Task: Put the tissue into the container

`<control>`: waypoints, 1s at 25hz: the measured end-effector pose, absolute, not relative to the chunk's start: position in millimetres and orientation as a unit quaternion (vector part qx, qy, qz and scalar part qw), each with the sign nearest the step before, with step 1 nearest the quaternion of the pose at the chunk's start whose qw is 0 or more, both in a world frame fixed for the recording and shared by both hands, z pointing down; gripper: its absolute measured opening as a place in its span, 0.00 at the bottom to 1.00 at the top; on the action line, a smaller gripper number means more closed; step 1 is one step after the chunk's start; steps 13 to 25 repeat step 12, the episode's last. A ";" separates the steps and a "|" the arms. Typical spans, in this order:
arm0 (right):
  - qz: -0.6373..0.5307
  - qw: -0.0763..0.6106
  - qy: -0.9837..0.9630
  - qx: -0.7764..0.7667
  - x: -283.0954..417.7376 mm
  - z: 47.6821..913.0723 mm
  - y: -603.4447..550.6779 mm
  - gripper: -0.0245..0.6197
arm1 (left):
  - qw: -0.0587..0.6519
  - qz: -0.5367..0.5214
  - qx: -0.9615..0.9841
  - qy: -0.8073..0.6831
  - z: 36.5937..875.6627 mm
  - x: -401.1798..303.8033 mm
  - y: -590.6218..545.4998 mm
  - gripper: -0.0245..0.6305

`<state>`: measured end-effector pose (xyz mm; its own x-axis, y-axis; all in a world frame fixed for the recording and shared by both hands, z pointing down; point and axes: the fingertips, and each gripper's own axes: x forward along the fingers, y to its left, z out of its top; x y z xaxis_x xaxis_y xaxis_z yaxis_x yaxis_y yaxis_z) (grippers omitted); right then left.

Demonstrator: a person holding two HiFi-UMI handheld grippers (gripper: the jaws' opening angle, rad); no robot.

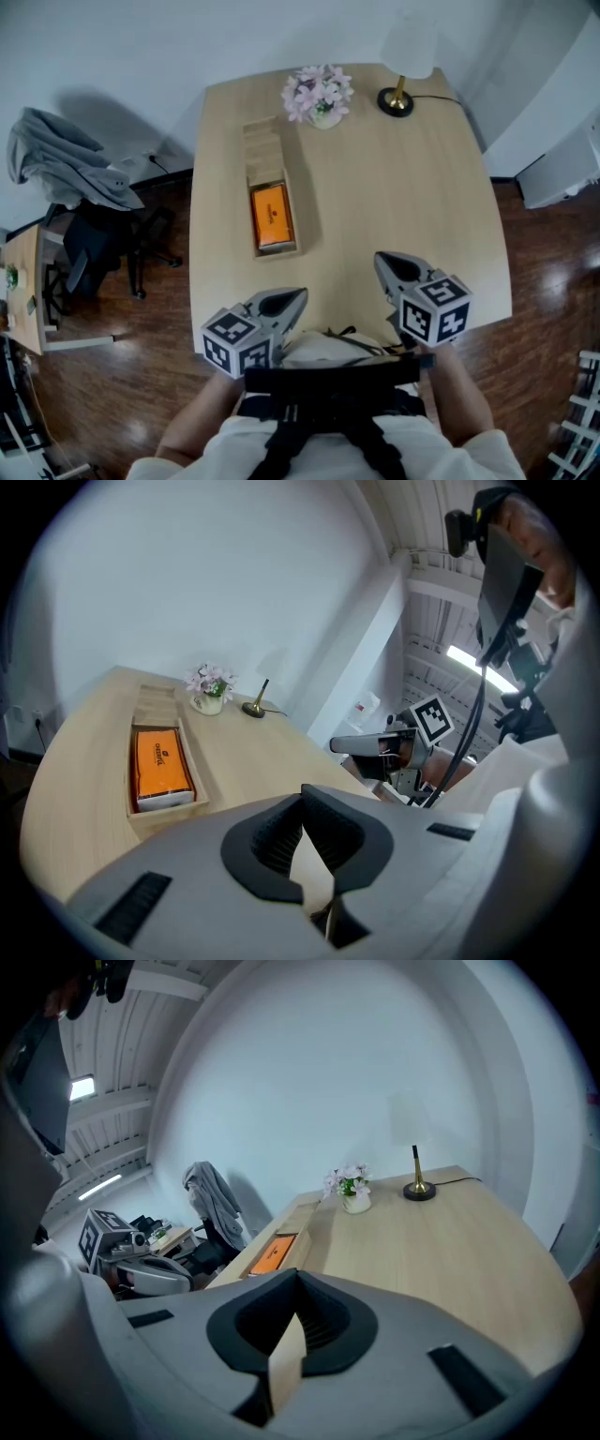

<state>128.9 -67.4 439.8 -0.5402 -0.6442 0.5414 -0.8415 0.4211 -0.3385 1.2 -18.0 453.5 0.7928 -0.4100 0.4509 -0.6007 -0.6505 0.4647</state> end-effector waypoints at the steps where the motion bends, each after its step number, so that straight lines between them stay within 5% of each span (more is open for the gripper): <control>1: 0.294 0.169 -0.827 0.449 128.5 440.1 -67.3 0.04 | 0.309 0.155 0.895 -0.282 453.5 1.3 -18.0 0.04; 25: 0.285 0.185 -0.829 0.445 127.5 442.1 -65.3 0.04 | 0.311 0.159 0.894 -0.279 452.1 4.2 -17.2 0.04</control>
